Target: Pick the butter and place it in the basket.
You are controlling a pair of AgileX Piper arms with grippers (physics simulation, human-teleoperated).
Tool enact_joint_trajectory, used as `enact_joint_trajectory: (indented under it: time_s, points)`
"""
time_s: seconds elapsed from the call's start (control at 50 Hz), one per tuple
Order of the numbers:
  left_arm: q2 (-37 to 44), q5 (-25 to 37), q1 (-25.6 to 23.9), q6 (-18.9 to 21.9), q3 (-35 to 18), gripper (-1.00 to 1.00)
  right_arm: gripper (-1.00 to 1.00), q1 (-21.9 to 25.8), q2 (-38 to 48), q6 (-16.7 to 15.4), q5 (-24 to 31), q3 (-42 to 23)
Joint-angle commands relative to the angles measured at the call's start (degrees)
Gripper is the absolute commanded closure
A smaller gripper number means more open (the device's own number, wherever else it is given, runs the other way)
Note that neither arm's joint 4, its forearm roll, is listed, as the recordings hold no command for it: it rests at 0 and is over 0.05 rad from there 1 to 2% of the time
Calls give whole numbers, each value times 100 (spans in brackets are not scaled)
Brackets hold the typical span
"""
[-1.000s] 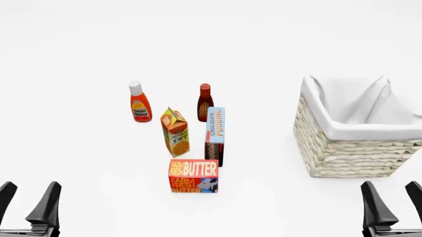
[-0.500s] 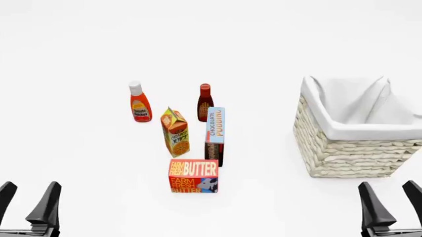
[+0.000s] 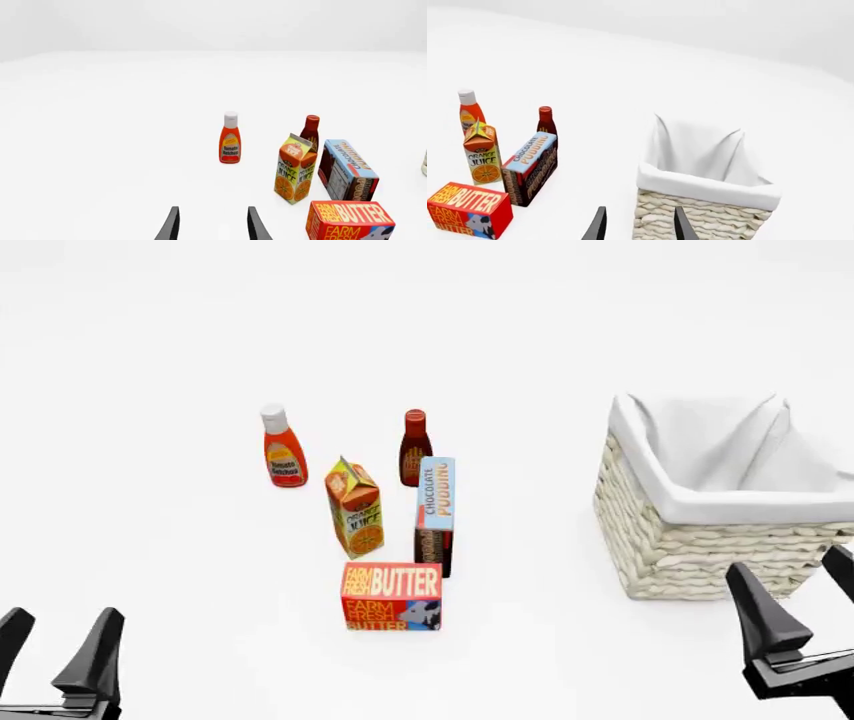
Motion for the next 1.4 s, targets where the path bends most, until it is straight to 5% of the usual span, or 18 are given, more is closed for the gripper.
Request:
enact_joint_trajectory:
  time_s: [0.02,0.1,0.58,1.4]
  points:
    - [0,0,0,0,0,-100,-100,430,785,-303,427,-1126]
    - [0,0,0,0,0,-100,-100,593,1229,-627,395,-1369]
    - [0,0,0,0,0,-100,-100,1003,3051,-1191,471,-2632]
    - [0,0,0,0,0,-100,-100,1583,4515,-2419,1977,-4415]
